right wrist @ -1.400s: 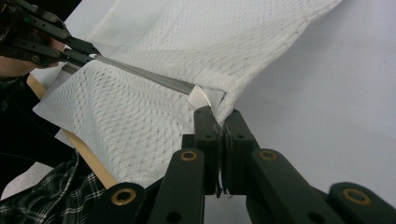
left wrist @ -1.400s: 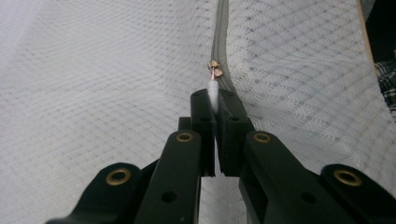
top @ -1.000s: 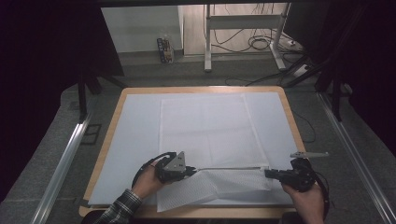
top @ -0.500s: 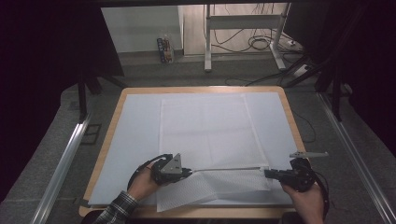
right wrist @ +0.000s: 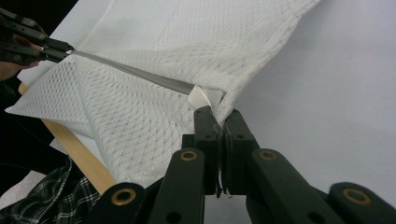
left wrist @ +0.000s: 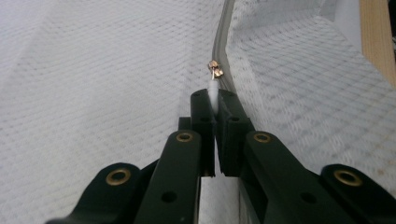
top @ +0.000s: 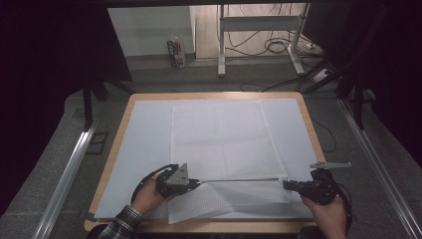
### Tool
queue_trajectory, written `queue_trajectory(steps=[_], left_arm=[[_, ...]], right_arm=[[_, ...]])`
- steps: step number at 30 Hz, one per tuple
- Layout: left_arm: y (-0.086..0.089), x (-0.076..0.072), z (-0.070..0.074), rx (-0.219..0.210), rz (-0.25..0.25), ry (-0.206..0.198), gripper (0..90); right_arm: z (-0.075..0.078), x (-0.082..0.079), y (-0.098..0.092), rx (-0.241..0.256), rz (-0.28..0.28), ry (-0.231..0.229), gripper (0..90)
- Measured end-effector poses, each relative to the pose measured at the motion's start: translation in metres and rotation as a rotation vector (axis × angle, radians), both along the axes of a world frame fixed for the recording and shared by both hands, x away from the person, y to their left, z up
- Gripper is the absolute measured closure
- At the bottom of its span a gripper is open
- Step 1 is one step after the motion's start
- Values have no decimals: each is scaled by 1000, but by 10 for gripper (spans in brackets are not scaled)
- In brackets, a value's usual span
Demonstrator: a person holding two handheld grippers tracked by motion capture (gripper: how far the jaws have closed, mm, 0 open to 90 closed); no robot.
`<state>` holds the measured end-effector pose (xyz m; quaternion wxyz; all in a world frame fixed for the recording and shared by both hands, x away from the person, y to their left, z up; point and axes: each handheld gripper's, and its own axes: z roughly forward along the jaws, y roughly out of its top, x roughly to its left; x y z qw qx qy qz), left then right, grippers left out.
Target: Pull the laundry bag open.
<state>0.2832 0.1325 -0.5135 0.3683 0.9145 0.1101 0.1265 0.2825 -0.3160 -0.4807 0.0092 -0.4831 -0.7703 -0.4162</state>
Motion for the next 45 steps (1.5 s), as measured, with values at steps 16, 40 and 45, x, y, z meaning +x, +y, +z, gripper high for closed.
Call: queue_trajectory(steps=[16,40,45], left_arm=[[17,-4,0,-4,29,-1,876],[55,-17,-2,-12,84,22,875],[56,-20,-3,2,86,19,875]], right_arm=[[0,0,2,5,11,5,858],[-1,-1,0,3,9,10,857],[0,-1,0,0,10,9,857]])
